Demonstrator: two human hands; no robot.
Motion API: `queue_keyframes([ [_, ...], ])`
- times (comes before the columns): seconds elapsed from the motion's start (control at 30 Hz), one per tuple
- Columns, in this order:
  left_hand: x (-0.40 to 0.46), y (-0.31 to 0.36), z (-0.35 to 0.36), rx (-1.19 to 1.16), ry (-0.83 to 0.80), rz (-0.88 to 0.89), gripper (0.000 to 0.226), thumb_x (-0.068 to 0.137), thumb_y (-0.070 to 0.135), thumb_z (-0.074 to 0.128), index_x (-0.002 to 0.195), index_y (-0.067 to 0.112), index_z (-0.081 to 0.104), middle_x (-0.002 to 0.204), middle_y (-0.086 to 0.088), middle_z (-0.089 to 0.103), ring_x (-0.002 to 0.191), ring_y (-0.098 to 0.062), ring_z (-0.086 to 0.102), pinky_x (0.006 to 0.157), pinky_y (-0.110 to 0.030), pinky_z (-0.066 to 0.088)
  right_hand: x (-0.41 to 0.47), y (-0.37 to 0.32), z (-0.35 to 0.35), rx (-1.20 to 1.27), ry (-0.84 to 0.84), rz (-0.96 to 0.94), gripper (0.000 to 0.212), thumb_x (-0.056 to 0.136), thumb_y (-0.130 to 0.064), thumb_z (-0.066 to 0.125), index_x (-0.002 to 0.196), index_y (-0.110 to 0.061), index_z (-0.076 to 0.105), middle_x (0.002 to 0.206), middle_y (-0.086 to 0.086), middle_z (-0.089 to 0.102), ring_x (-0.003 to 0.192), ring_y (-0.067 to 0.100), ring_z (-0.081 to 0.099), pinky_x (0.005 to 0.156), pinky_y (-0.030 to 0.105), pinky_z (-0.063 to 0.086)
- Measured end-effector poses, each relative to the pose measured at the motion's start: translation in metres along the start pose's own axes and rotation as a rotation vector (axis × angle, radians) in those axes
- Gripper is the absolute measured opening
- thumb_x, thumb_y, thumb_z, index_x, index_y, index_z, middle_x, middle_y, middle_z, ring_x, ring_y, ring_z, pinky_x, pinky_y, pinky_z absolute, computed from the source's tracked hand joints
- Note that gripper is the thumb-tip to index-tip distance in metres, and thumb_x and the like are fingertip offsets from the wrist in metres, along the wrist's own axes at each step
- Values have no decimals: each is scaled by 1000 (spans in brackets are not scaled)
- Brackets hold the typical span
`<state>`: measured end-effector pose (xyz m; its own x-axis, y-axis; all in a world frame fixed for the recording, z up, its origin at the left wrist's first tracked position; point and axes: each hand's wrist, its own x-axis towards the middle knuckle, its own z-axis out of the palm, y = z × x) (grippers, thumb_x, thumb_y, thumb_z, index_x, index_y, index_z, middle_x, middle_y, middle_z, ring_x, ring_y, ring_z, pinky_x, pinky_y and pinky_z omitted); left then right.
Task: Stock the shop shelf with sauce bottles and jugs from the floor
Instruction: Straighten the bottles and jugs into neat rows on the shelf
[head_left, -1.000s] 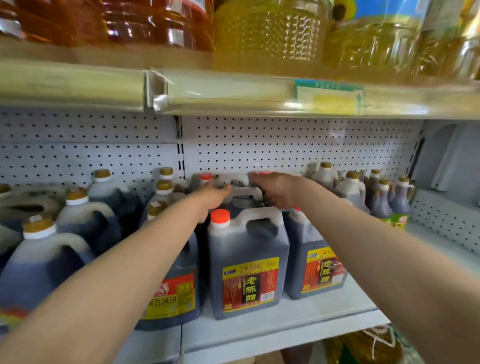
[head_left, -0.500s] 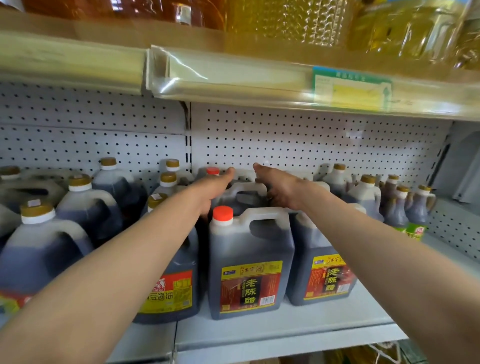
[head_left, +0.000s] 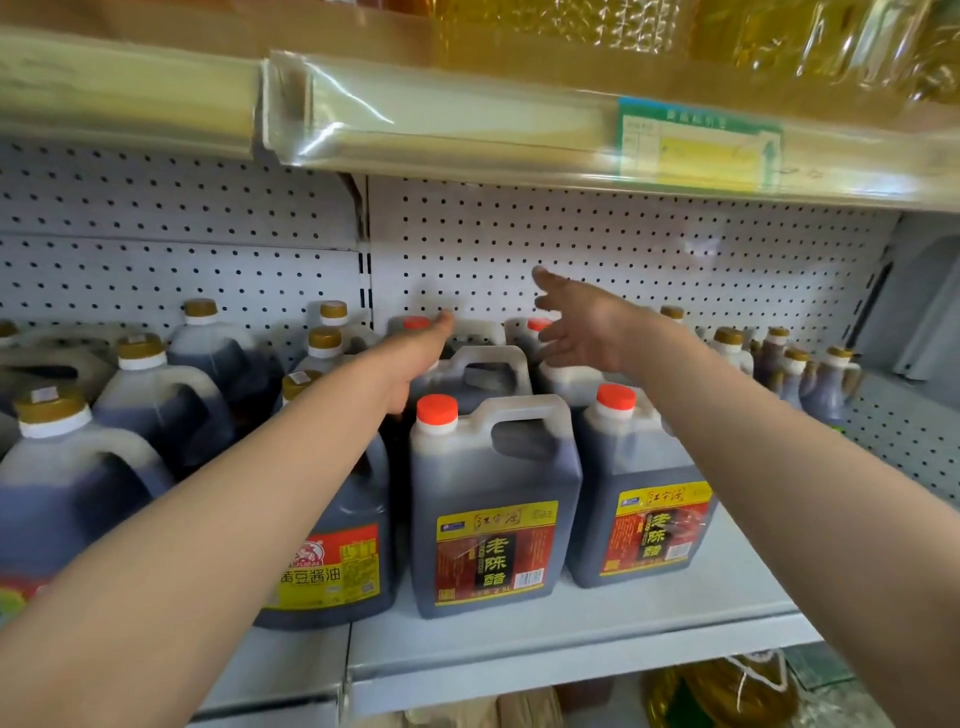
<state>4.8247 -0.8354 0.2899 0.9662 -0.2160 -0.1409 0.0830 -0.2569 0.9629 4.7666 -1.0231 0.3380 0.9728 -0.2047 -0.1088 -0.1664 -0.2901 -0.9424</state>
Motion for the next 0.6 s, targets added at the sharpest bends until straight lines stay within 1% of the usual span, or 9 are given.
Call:
queue_keyframes([
  [0.07,-11,4,-1,60,26,78,66,97,66,38,147,23,41,153,-5,39,141,-28,34,109,-41,29,-17,-8,-7,31,75,-70,66,100,-62,40,146,-14,44,140,23,51,130,39,52,110,44,45],
  [0.13,-27,1,0,98,50,167,64,95,67,39,139,22,47,145,-5,45,138,-28,38,100,-35,31,-34,0,-7,66,118,-139,57,100,-60,43,137,-17,52,130,16,58,122,31,59,106,39,48],
  [0.17,-35,-5,2,98,52,212,70,88,73,41,135,22,48,142,-1,47,137,-26,40,101,-33,31,-44,10,-4,71,146,-159,50,100,-58,44,130,-20,58,125,11,62,118,26,62,105,36,48],
  [0.23,-53,-21,6,90,44,296,100,66,85,40,146,26,38,149,4,46,138,-21,42,114,-38,32,-64,36,6,52,250,-230,37,97,-58,48,109,-30,68,118,-1,69,113,18,64,106,36,47],
  [0.27,-59,-30,9,85,68,327,105,59,86,39,148,30,36,148,4,48,137,-20,44,115,-41,34,-72,49,12,25,313,-275,36,93,-60,50,103,-33,71,118,-4,70,115,16,63,108,39,46],
  [0.37,-78,-53,21,92,155,395,88,77,76,45,151,30,30,147,0,48,134,-22,46,112,-41,38,-93,91,35,-28,418,-361,36,98,-52,49,116,-27,68,126,-5,66,123,14,57,112,41,41],
  [0.47,-98,-76,35,119,256,393,79,98,51,49,159,18,12,161,-4,28,147,-23,28,118,-37,26,-110,128,58,-47,439,-365,34,105,-42,45,130,-26,61,134,-11,60,129,8,50,113,34,38],
  [0.53,-112,-94,43,118,300,419,80,99,46,49,159,12,7,165,-6,18,151,-20,18,122,-35,19,-118,151,72,-39,490,-354,44,103,-45,46,138,-23,58,138,-13,57,130,6,49,113,32,38],
  [0.6,-127,-118,50,124,321,466,79,100,43,50,159,11,8,166,-4,14,152,-17,14,123,-33,15,-121,176,84,46,516,-297,51,98,-54,45,132,-20,63,132,-7,65,124,11,57,110,39,43],
])
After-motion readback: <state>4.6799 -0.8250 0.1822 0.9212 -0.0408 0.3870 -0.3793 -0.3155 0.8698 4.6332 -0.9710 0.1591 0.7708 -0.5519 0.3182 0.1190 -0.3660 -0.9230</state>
